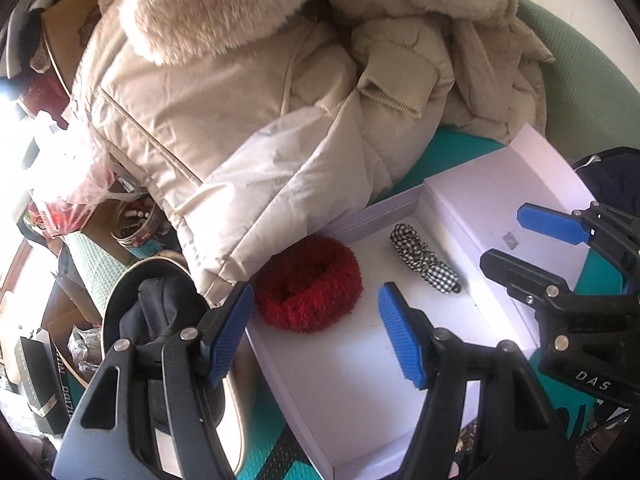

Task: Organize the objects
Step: 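Withdraw both open tools from the box toward the remaining hair clips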

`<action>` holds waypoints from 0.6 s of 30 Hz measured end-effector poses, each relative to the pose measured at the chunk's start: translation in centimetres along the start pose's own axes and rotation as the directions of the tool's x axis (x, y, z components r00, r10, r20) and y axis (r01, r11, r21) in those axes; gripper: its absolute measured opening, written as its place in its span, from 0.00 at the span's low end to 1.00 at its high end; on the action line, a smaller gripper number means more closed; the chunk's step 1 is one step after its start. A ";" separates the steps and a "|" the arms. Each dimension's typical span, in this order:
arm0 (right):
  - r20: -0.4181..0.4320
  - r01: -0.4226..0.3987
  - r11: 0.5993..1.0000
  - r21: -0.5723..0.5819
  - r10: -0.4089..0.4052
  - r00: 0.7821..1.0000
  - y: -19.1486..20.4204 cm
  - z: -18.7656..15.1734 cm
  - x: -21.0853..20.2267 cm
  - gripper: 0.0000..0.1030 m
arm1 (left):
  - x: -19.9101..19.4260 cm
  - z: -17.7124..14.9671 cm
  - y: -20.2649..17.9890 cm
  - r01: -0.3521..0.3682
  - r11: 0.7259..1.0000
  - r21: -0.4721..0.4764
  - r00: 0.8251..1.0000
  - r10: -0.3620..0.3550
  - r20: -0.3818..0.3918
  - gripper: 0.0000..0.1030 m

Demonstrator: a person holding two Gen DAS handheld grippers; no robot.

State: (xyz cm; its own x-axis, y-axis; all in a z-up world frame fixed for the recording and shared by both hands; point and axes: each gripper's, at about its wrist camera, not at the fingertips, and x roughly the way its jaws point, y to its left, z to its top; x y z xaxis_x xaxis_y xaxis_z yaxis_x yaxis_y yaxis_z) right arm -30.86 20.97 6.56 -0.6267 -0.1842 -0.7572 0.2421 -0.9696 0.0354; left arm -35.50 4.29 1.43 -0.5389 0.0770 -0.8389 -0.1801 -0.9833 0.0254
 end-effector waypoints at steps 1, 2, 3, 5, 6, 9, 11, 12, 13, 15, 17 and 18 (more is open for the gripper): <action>0.007 0.002 1.000 -0.001 -0.002 1.000 0.0 0.0 -0.7 0.54 | -0.5 0.1 0.1 0.001 1.000 -0.002 1.000 -0.001 0.004 0.62; 0.011 0.003 1.000 -0.001 -0.003 1.000 0.1 0.0 -1.1 0.54 | -1.2 0.0 0.2 0.003 1.000 -0.005 1.000 -0.003 0.010 0.62; 0.016 0.005 1.000 -0.002 -0.005 1.000 0.2 0.0 -1.5 0.54 | -1.6 0.0 0.1 0.003 1.000 -0.006 1.000 -0.003 0.014 0.62; 0.028 0.008 1.000 -0.004 -0.007 1.000 0.4 0.0 -2.6 0.54 | -2.8 -0.2 0.1 0.005 1.000 -0.008 1.000 -0.005 0.025 0.62; 0.035 0.009 1.000 -0.002 -0.009 0.999 0.4 -0.1 -3.1 0.54 | -3.4 -0.3 0.0 0.005 1.000 -0.008 0.999 -0.005 0.032 0.62; 0.044 0.012 1.000 0.002 -0.012 0.999 0.7 -0.2 -4.3 0.54 | -4.8 -0.9 -0.1 0.003 1.000 -0.011 0.999 -0.003 0.049 0.62; 0.052 0.011 1.000 0.000 -0.011 0.999 1.0 -0.4 -5.1 0.54 | -5.9 -1.3 -0.1 0.004 1.000 -0.014 0.998 -0.003 0.059 0.62; 0.056 0.012 1.000 -0.002 -0.011 0.998 1.2 -0.5 -5.6 0.54 | -6.3 -1.5 -0.2 0.003 1.000 -0.014 0.998 -0.002 0.063 0.62; 0.060 0.014 1.000 -0.004 -0.013 0.998 1.3 -0.6 -5.9 0.54 | -6.9 -1.7 -0.2 0.000 1.000 -0.015 0.998 0.001 0.068 0.62; 0.068 0.015 1.000 -0.007 -0.015 0.998 1.6 -0.9 -6.8 0.54 | -7.8 -2.2 -0.3 -0.002 1.000 -0.017 0.997 0.004 0.077 0.62; 0.075 0.015 1.000 -0.006 -0.015 0.997 1.9 -1.1 -7.8 0.54 | -8.8 -2.7 -0.4 -0.002 1.000 -0.021 0.996 0.003 0.086 0.62; 0.080 0.017 1.000 -0.006 -0.016 0.997 2.0 -1.3 -8.3 0.54 | -9.2 -2.9 -0.4 -0.002 1.000 -0.022 0.996 0.004 0.090 0.62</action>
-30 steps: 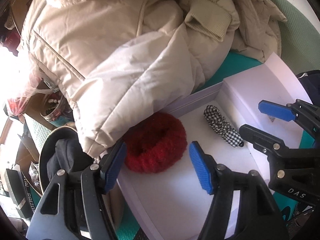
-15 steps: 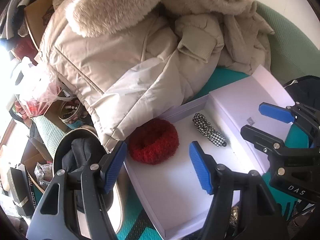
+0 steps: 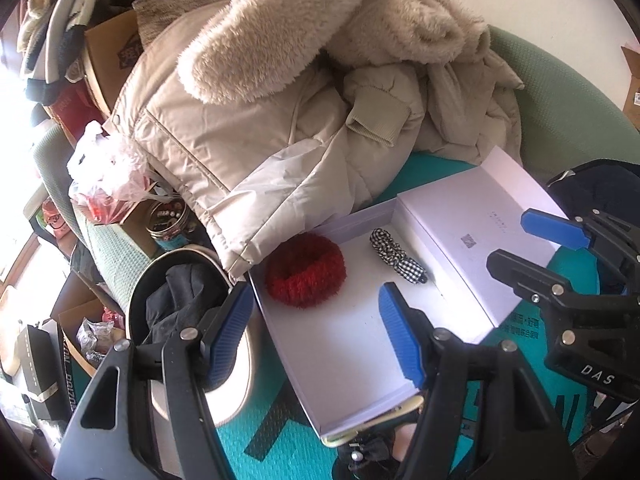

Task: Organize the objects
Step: 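Withdraw both open tools from the box toward the remaining hair clips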

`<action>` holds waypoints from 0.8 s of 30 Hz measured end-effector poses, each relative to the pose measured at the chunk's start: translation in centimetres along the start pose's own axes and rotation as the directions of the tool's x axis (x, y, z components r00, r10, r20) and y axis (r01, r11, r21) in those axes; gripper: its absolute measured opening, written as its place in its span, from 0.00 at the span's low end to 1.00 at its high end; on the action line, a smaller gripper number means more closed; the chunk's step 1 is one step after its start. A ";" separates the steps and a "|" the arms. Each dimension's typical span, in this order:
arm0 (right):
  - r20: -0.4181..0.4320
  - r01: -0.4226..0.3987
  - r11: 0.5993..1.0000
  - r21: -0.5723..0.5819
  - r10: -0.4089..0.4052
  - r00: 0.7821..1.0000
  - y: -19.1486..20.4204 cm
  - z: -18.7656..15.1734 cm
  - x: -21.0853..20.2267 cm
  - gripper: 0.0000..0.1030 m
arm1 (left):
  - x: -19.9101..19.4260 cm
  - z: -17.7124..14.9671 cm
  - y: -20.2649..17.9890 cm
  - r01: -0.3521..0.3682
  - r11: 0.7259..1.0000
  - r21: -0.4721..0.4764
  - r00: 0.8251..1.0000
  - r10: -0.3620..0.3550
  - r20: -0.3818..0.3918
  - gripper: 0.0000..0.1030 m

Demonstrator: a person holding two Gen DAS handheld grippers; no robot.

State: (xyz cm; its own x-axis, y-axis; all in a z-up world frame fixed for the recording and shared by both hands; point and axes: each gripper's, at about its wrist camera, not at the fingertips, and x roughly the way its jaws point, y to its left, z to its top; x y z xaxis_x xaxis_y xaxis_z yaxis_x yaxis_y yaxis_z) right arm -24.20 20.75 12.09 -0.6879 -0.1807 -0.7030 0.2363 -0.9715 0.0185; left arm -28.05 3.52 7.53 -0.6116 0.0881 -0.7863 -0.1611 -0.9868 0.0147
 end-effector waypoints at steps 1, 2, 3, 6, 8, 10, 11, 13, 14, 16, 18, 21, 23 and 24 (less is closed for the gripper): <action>0.004 0.001 1.000 -0.001 -0.001 1.000 0.1 -0.1 -0.4 0.54 | -0.6 -0.3 -0.1 0.000 1.000 -0.001 1.000 0.000 0.006 0.62; 0.009 0.002 1.000 -0.001 -0.002 1.000 0.3 -0.2 -0.9 0.54 | -1.0 -0.5 -0.1 -0.001 1.000 -0.001 1.000 0.001 0.010 0.62; 0.013 0.003 1.000 -0.001 -0.003 1.000 0.4 -0.4 -1.5 0.54 | -1.5 -0.8 -0.2 -0.001 1.000 -0.001 1.000 0.001 0.014 0.62; 0.023 0.007 1.000 -0.001 -0.007 1.000 0.9 -1.0 -2.8 0.54 | -3.0 -1.6 -0.6 0.000 1.000 0.000 1.000 0.000 0.025 0.62; 0.027 0.008 1.000 0.000 -0.008 1.000 1.1 -1.3 -3.5 0.54 | -3.8 -2.3 -0.8 0.001 1.000 0.000 1.000 -0.001 0.030 0.62; 0.030 0.008 1.000 0.003 -0.008 1.000 1.4 -1.8 -4.3 0.54 | -4.7 -3.0 -1.0 0.004 1.000 -0.001 0.999 -0.004 0.033 0.62; 0.031 0.008 1.000 0.003 -0.008 0.999 1.6 -2.0 -4.7 0.54 | -5.0 -3.2 -1.1 0.004 1.000 -0.002 0.999 -0.004 0.033 0.62; 0.034 0.007 1.000 0.005 -0.007 0.999 1.7 -2.5 -5.3 0.54 | -5.9 -4.0 -1.4 0.006 1.000 0.001 0.999 -0.006 0.037 0.62; 0.035 0.007 1.000 0.006 -0.007 0.999 1.9 -2.8 -5.7 0.54 | -6.2 -4.4 -1.6 0.007 1.000 0.002 0.999 -0.007 0.038 0.62; 0.036 0.008 1.000 0.008 -0.008 0.999 2.1 -3.4 -6.4 0.54 | -6.9 -5.0 -1.9 0.010 1.000 0.004 0.999 -0.010 0.039 0.62; 0.035 0.008 1.000 0.008 -0.008 0.999 2.4 -3.9 -6.9 0.54 | -7.5 -5.7 -2.1 0.009 1.000 0.006 0.999 -0.010 0.041 0.62; 0.033 0.008 1.000 0.006 -0.008 0.999 2.7 -4.6 -7.6 0.54 | -8.2 -6.6 -2.6 0.011 1.000 0.011 0.999 -0.011 0.039 0.62; 0.032 0.006 1.000 0.009 -0.007 0.999 2.9 -5.2 -8.1 0.54 | -8.7 -7.4 -2.9 0.012 1.000 0.015 0.999 -0.012 0.038 0.62; 0.030 0.006 1.000 0.010 -0.006 1.000 3.0 -5.4 -8.2 0.54 | -9.0 -7.7 -3.1 0.012 1.000 0.016 0.999 -0.013 0.037 0.62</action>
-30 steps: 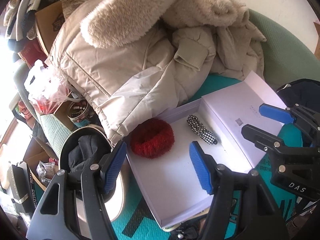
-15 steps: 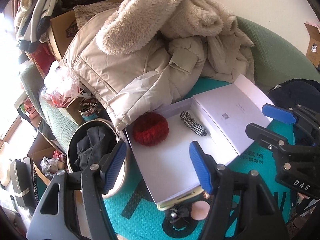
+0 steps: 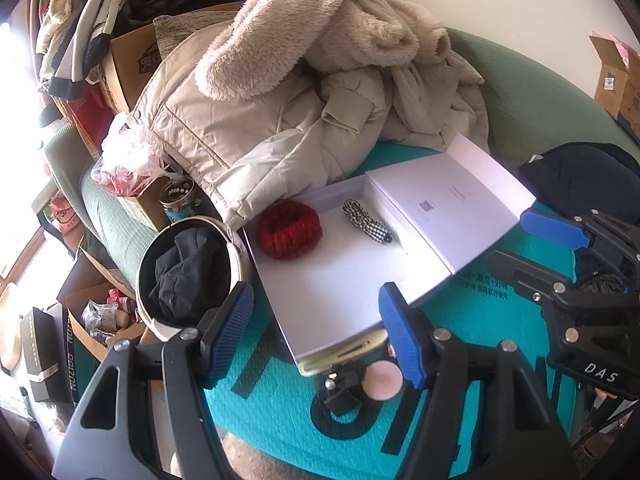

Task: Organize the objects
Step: 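Withdraw both open tools from the box toward the remaining hair clips, then grasp black pearl bow clip with left tool while right tool approaches gold claw clip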

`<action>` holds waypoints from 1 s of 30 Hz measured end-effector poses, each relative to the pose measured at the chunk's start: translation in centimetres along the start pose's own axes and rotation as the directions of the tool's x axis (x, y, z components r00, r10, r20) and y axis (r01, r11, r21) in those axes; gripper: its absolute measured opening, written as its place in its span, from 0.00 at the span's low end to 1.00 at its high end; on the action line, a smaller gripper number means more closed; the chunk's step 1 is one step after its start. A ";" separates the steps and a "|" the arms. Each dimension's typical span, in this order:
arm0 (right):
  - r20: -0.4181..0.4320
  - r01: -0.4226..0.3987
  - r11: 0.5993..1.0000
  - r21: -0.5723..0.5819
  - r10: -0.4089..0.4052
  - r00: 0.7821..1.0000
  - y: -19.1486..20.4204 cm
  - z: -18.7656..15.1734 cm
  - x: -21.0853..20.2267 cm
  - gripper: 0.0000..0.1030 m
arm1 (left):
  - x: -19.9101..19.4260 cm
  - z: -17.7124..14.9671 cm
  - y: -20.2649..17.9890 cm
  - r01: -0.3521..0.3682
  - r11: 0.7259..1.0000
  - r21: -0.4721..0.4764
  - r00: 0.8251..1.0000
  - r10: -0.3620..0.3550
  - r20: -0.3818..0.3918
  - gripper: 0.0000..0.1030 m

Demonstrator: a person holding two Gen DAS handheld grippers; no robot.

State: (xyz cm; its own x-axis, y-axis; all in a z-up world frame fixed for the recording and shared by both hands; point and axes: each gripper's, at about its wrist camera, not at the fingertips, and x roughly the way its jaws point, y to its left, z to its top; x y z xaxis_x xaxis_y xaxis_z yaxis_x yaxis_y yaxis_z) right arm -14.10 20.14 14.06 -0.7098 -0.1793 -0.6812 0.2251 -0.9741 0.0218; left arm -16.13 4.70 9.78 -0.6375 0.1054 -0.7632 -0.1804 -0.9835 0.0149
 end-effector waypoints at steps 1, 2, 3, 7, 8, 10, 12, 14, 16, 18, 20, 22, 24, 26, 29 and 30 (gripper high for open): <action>-0.001 0.000 1.000 0.002 0.000 1.000 0.1 -0.3 -0.2 0.54 | -0.2 -0.3 -0.1 0.001 1.000 0.001 1.000 -0.001 -0.002 0.62; -0.002 0.002 1.000 0.004 -0.002 1.000 0.2 -0.6 -0.4 0.54 | -0.3 -0.6 -0.2 0.001 1.000 0.001 1.000 -0.001 -0.003 0.62; -0.005 0.002 1.000 0.005 -0.002 1.000 0.3 -0.9 -0.6 0.54 | -0.5 -1.0 -0.4 -0.001 1.000 0.000 1.000 0.001 -0.004 0.62; -0.017 -0.001 1.000 0.005 0.001 1.000 0.8 -2.1 -1.2 0.54 | -1.4 -2.3 -0.9 0.001 1.000 0.002 1.000 -0.001 -0.006 0.62; -0.020 -0.001 1.000 0.004 0.001 1.000 1.0 -2.4 -1.3 0.54 | -1.6 -2.8 -1.0 0.003 1.000 0.003 1.000 -0.003 -0.006 0.62; -0.023 -0.003 1.000 0.001 0.003 1.000 1.3 -3.0 -1.7 0.54 | -1.9 -3.4 -1.2 0.003 1.000 0.004 1.000 -0.003 -0.008 0.62; -0.028 -0.007 1.000 0.001 0.007 1.000 1.6 -3.6 -1.9 0.54 | -2.2 -4.2 -1.3 0.002 1.000 0.003 1.000 -0.002 -0.012 0.62; -0.036 -0.006 1.000 -0.001 0.006 0.999 2.0 -4.3 -2.0 0.54 | -2.4 -5.0 -1.4 0.005 1.000 0.002 1.000 -0.005 -0.018 0.62; -0.043 -0.002 1.000 -0.003 0.002 0.999 2.4 -4.9 -2.1 0.54 | -2.5 -5.8 -1.5 0.007 1.000 0.002 1.000 -0.007 -0.026 0.62; -0.049 -0.007 1.000 -0.001 0.007 0.999 2.6 -5.5 -2.2 0.54 | -2.6 -6.8 -1.5 0.009 1.000 0.002 0.999 -0.009 -0.034 0.62; -0.053 -0.008 1.000 0.000 0.008 0.999 3.0 -6.2 -2.2 0.54 | -2.5 -7.6 -1.5 0.011 1.000 0.001 0.999 -0.011 -0.045 0.62; -0.061 -0.014 1.000 0.001 0.014 0.998 3.3 -6.9 -2.1 0.54 | -2.3 -8.6 -1.6 0.014 1.000 -0.002 0.998 -0.014 -0.060 0.62; -0.071 -0.020 1.000 0.005 0.021 0.997 3.6 -7.6 -1.8 0.54 | -2.1 -9.4 -1.6 0.017 1.000 -0.004 0.997 -0.017 -0.073 0.62; -0.080 -0.023 1.000 0.007 0.024 0.996 3.8 -8.2 -1.5 0.54 | -1.8 -10.2 -1.6 0.020 1.000 -0.009 0.996 -0.021 -0.085 0.62; -0.096 -0.028 1.000 0.008 0.029 0.995 4.2 -9.2 -1.0 0.54 | -1.2 -11.5 -1.5 0.031 0.999 -0.019 0.994 -0.033 -0.103 0.62; -0.102 -0.031 0.999 0.010 0.032 0.994 4.3 -9.6 -0.8 0.54 | -1.0 -11.9 -1.4 0.034 0.999 -0.022 0.994 -0.036 -0.107 0.62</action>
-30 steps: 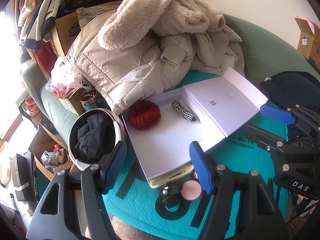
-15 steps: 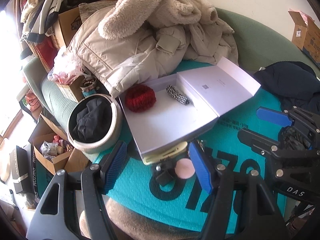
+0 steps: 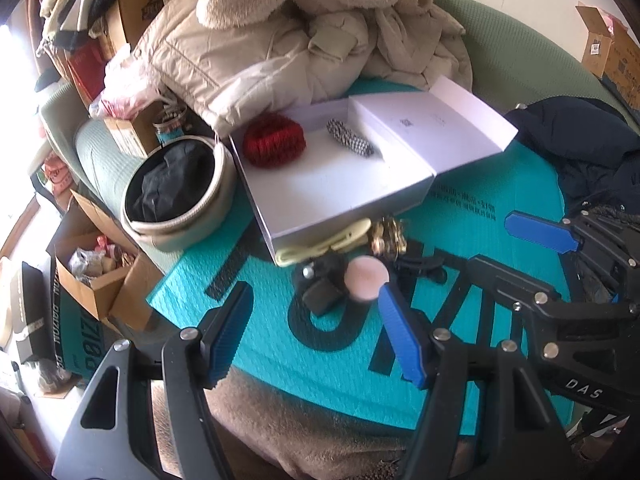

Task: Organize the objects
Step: 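Grasp black pearl bow clip with left tool while right tool approaches gold claw clip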

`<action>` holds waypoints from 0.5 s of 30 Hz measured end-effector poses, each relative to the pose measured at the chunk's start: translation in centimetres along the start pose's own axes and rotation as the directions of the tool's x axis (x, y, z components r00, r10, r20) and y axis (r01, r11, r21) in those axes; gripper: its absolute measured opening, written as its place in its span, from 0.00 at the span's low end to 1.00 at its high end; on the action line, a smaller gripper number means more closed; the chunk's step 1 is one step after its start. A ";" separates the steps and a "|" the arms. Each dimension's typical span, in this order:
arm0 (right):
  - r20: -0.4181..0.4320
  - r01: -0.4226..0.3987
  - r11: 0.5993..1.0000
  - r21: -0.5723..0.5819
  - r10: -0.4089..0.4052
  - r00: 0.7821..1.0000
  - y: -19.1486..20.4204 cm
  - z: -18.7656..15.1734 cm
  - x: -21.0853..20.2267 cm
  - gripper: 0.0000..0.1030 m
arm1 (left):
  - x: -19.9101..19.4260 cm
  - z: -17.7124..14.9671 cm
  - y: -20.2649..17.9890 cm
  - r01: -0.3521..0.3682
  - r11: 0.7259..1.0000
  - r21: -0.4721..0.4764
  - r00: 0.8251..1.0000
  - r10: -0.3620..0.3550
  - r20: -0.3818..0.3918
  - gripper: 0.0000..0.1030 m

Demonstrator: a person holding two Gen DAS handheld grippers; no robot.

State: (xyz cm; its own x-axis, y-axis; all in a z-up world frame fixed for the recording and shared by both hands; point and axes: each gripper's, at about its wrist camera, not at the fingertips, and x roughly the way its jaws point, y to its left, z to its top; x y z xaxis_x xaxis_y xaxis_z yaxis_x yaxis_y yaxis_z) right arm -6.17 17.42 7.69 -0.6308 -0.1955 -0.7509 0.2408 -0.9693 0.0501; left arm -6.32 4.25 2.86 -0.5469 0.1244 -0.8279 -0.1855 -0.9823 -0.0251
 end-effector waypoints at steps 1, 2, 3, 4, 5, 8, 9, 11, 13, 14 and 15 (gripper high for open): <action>-0.003 -0.001 1.000 0.001 0.001 1.000 0.1 -0.3 0.1 0.54 | 0.2 -0.2 0.1 0.002 1.000 -0.002 1.000 -0.002 -0.002 0.62; -0.004 -0.003 1.000 0.001 0.003 1.000 0.2 -0.6 0.3 0.54 | 0.4 -0.6 0.2 0.004 1.000 -0.007 1.000 -0.004 -0.005 0.62; -0.005 -0.003 1.000 0.002 0.003 1.000 0.2 -0.9 0.4 0.54 | 0.6 -0.9 0.3 0.006 1.000 -0.012 1.000 -0.006 -0.008 0.62; -0.008 -0.004 1.000 0.004 0.004 1.000 0.2 -1.3 0.6 0.54 | 0.8 -1.1 0.4 0.009 1.000 -0.017 1.000 -0.009 -0.012 0.62; -0.011 -0.006 1.000 0.005 0.006 1.000 0.2 -1.6 0.8 0.54 | 1.2 -1.5 0.5 0.015 1.000 -0.023 1.000 -0.015 -0.018 0.62; -0.030 -0.009 1.000 0.014 0.010 1.000 0.1 -2.5 1.6 0.54 | 2.1 -2.4 0.6 0.023 0.999 -0.038 0.999 -0.024 -0.031 0.62; -0.035 -0.010 1.000 0.015 0.011 0.999 0.0 -2.7 1.9 0.54 | 2.5 -2.6 0.7 0.029 0.999 -0.046 0.999 -0.030 -0.039 0.62; -0.049 -0.010 1.000 0.020 0.011 0.999 -0.1 -3.3 2.6 0.54 | 3.4 -3.1 0.9 0.043 0.997 -0.060 0.997 -0.047 -0.055 0.62; -0.060 -0.006 1.000 0.023 0.008 0.998 -0.3 -3.7 3.3 0.54 | 4.1 -3.4 1.1 0.054 0.996 -0.069 0.996 -0.059 -0.065 0.62; -0.064 -0.006 1.000 0.022 0.007 0.998 -0.4 -3.8 3.5 0.54 | 4.4 -3.5 1.1 0.059 0.996 -0.073 0.996 -0.064 -0.068 0.62; -0.065 -0.007 1.000 0.022 0.008 0.998 -0.4 -4.0 3.8 0.54 | 4.7 -3.5 1.2 0.065 0.995 -0.076 0.995 -0.070 -0.068 0.62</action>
State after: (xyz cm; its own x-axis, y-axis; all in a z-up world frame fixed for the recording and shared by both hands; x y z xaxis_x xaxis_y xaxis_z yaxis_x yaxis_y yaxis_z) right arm -5.68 17.67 2.21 -0.5792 -0.1932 -0.7919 0.2285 -0.9710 0.0698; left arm -6.23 3.20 -3.07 -0.4755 0.1835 -0.8604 -0.1581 -0.9799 -0.1216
